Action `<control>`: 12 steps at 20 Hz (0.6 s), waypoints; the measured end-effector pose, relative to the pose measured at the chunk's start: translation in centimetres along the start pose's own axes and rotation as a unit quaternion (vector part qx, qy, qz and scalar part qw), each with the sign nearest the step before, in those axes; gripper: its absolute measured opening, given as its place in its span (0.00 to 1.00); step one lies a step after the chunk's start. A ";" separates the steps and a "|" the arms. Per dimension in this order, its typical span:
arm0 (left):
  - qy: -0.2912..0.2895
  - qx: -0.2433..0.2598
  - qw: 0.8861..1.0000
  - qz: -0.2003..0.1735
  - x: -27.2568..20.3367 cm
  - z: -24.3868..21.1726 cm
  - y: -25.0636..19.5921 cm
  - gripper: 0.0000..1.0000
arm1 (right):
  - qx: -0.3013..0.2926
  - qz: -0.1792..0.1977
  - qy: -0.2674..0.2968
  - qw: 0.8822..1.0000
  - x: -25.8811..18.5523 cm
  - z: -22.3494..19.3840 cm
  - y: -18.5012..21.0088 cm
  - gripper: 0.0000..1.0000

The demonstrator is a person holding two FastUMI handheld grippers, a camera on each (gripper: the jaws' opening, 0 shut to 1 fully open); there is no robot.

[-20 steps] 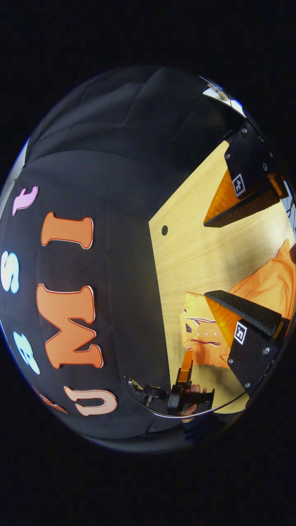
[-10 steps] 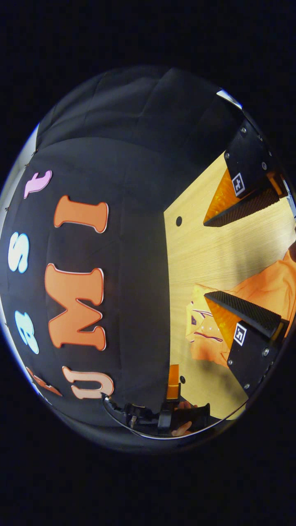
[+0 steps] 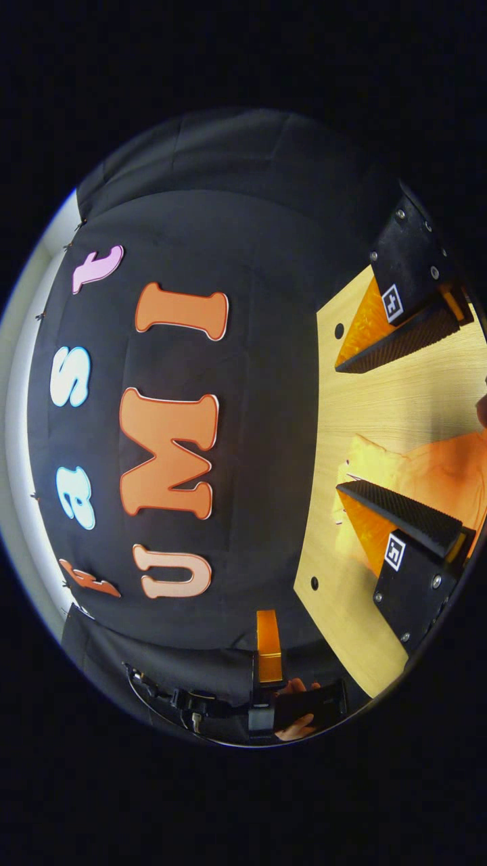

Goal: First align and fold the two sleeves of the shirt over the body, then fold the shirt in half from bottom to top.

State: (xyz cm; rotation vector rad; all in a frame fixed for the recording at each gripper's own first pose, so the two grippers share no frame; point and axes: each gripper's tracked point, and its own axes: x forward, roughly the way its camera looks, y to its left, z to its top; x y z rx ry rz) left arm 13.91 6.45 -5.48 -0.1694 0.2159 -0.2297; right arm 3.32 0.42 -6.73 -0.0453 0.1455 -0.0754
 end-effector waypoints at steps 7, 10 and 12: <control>-0.107 0.019 0.992 0.059 -10.2 2.1 -1.1 0.98 | -0.002 0.051 -0.057 0.997 -1.2 1.2 0.9 0.97; -0.107 0.064 0.989 0.078 -13.9 0.1 -1.4 0.95 | 0.000 0.059 -0.024 0.998 -2.4 -1.5 1.0 0.97; -0.064 0.066 0.993 0.079 -15.3 -3.2 -1.7 0.97 | 0.000 0.059 0.018 0.998 -3.6 -5.0 0.4 0.97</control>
